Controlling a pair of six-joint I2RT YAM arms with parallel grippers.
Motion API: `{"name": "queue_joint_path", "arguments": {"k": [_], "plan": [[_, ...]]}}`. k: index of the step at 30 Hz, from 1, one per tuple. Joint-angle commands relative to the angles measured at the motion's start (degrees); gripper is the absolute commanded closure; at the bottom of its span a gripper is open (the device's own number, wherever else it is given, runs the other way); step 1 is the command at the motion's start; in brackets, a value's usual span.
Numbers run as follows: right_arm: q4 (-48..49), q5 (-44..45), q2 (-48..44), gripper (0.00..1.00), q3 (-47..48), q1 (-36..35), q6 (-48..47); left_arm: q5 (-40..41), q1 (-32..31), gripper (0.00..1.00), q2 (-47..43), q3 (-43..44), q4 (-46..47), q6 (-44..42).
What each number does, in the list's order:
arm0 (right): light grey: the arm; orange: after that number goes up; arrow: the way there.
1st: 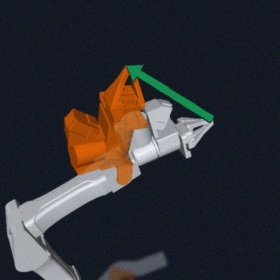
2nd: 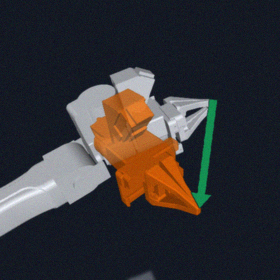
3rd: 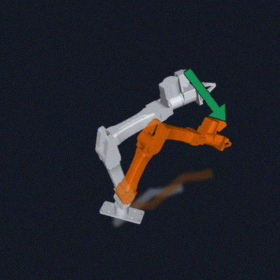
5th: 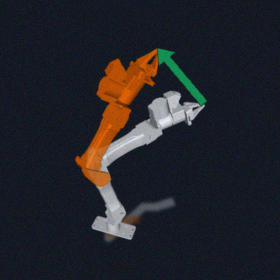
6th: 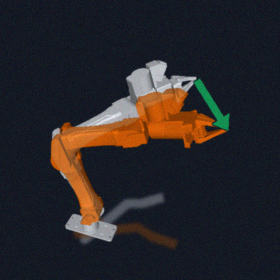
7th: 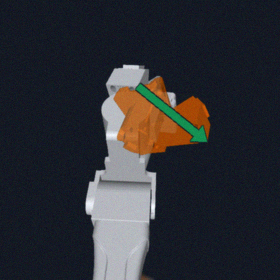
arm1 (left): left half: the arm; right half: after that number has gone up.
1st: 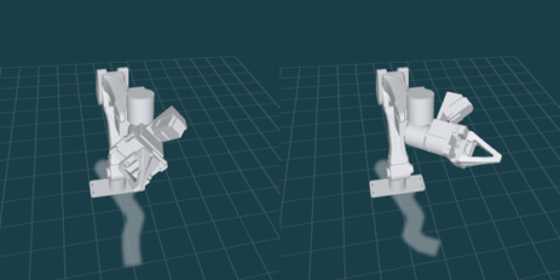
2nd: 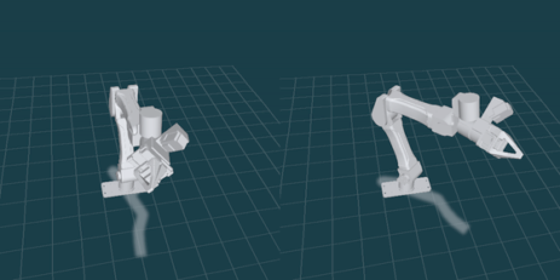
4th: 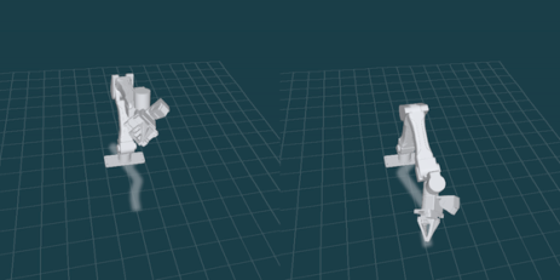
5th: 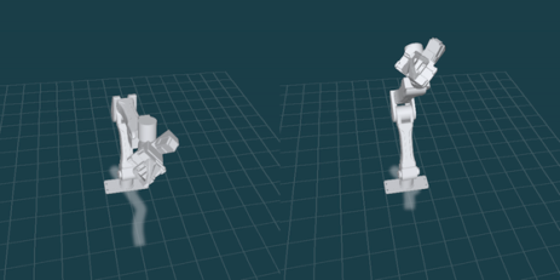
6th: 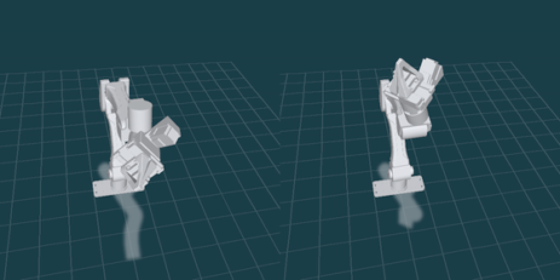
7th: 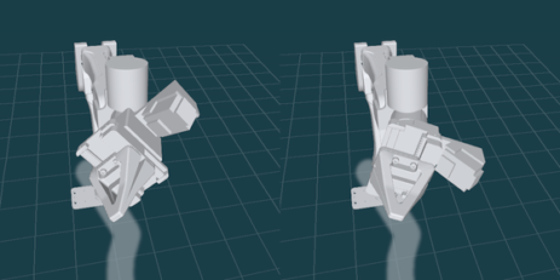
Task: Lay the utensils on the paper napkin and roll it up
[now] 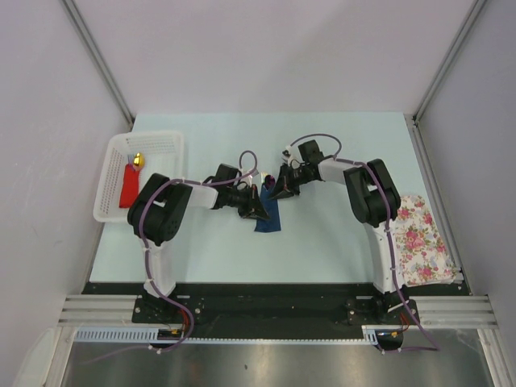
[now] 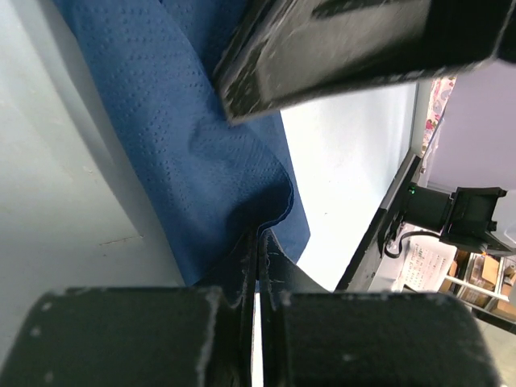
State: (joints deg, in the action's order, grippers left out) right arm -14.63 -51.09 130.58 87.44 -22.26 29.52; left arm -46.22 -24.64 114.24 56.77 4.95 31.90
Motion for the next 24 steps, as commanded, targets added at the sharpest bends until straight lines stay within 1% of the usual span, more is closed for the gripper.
{"name": "queue_joint_path", "arguments": {"k": [1,5,8,10,13,15,16,19,20,24], "plan": [[0.84,0.46,1.42,0.95,0.01,-0.59,-2.09,5.0,-0.23,1.0,1.34,0.09,-2.75,-2.98],[0.74,1.78,2.57,0.98,-1.04,-0.15,-2.36,2.55,-0.23,1.0,-0.76,-0.87,0.75,-1.59],[1.62,1.61,3.45,0.98,-2.09,0.46,-1.31,0.26,-0.23,1.0,-2.26,-2.28,5.93,1.93],[2.76,1.17,3.8,0.98,-2.8,0.64,-0.43,0.25,-0.23,1.0,-2.53,-2.81,7.44,3.87],[4.0,-0.23,3.45,0.97,-2.89,0.99,0.53,1.47,0.03,1.0,-1.48,-2.46,4.81,3.96],[5.22,-2.78,2.75,0.94,-2.89,1.25,1.85,2.53,0.82,1.0,-0.59,-3.16,4.55,4.83],[5.84,-3.66,2.22,0.91,-3.06,1.34,2.73,2.88,0.91,1.0,-0.33,-3.33,4.37,4.75],[8.65,-5.77,-0.58,0.83,-3.85,1.69,6.07,3.24,1.09,1.0,-0.24,-3.34,3.75,3.79],[10.66,-6.73,-1.29,0.82,-4.46,1.87,7.91,3.06,1.09,1.0,-0.24,-3.25,3.75,3.78],[12.96,-6.57,-2.79,0.85,-5.52,2.31,10.29,2.98,1.09,1.0,-0.07,-2.81,3.93,3.7]]}}
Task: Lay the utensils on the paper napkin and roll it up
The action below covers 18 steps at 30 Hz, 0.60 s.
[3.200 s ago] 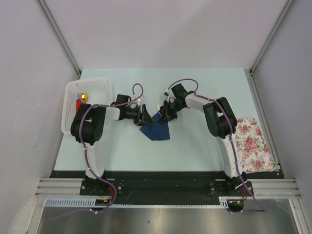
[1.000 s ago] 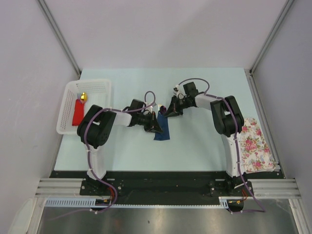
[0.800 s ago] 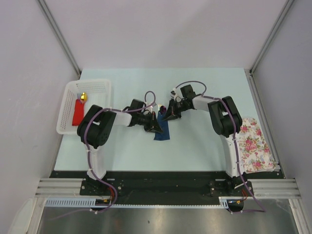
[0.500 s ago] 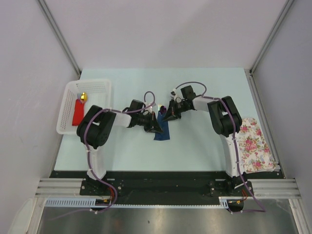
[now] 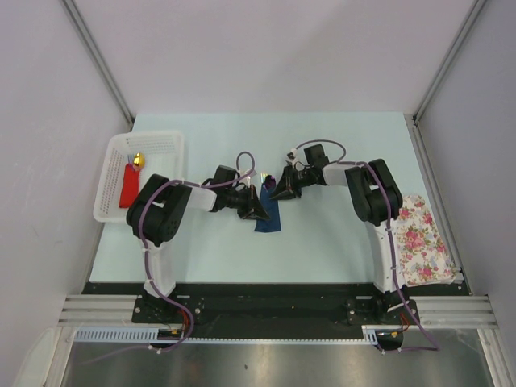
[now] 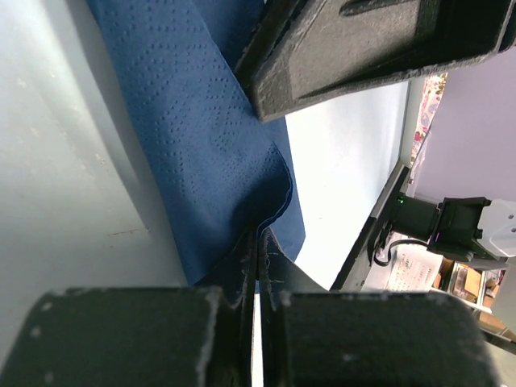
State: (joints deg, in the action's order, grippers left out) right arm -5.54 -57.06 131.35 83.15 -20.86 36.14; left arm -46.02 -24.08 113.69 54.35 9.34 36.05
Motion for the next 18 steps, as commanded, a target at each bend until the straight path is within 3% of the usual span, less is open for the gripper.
{"name": "queue_joint_path", "arguments": {"k": [1,7,18], "plan": [[4.22,-0.25,-3.21,0.87,-1.33,1.26,3.85,2.78,0.52,1.0,0.57,-0.38,-0.38,-0.37],[4.58,1.24,-1.27,0.92,-1.33,1.79,4.03,2.69,0.52,1.0,0.57,-0.38,-0.47,-0.63],[-5.7,8.97,2.42,0.98,1.4,-0.67,-5.2,0.32,0.52,1.0,-0.83,0.32,1.9,0.68]]}}
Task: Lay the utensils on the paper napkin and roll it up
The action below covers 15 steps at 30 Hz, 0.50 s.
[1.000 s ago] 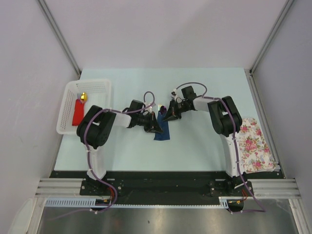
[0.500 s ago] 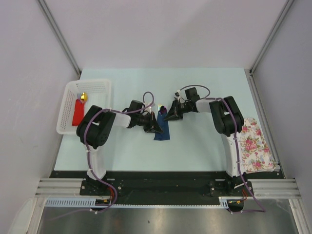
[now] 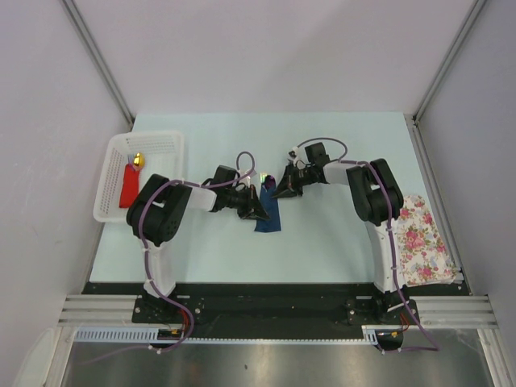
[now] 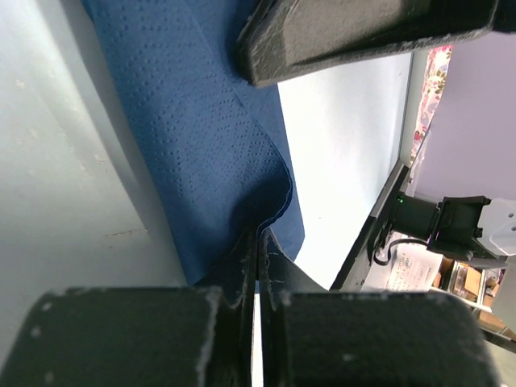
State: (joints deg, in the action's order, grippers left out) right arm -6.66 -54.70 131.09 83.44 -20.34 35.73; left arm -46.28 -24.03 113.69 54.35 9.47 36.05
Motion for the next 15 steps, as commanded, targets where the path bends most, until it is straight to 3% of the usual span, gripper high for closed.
{"name": "queue_joint_path", "arguments": {"k": [1,15], "plan": [[-5.38,6.97,2.94,0.98,1.11,-1.2,-5.66,0.32,0.39,1.0,-1.01,0.23,2.56,1.82],[-8.38,12.42,4.88,1.0,1.29,-1.55,-8.65,-5.13,-2.59,1.0,-1.89,1.29,13.55,8.41]]}}
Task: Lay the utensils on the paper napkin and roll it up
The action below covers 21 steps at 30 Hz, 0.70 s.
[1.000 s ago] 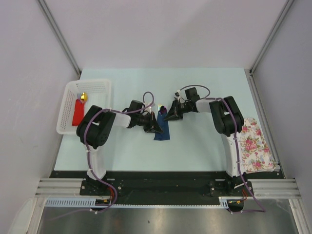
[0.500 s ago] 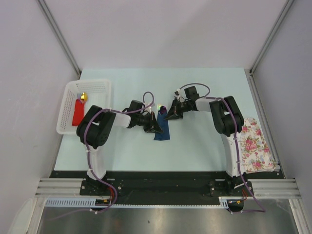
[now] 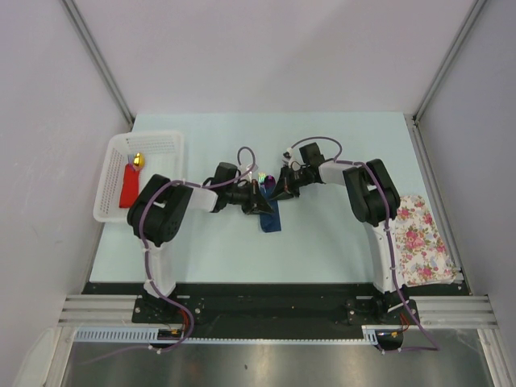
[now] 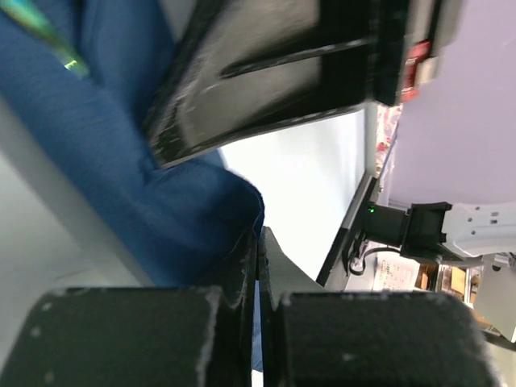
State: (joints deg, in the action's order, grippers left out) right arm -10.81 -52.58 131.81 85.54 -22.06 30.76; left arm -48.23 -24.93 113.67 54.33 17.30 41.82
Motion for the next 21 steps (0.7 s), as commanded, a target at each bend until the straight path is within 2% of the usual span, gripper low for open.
{"name": "queue_joint_path", "arguments": {"k": [1,7,21], "plan": [[-4.31,10.21,4.16,1.0,-0.81,0.09,-3.61,-3.19,-1.96,1.0,-1.44,1.4,6.95,2.82],[-3.25,8.02,4.86,1.0,-1.43,0.71,-2.55,-4.42,-2.76,1.0,-0.29,1.05,11.61,5.2],[-2.64,7.84,4.77,1.0,-2.04,0.71,-1.67,-3.01,-5.66,1.0,6.39,2.72,15.39,6.52]]}}
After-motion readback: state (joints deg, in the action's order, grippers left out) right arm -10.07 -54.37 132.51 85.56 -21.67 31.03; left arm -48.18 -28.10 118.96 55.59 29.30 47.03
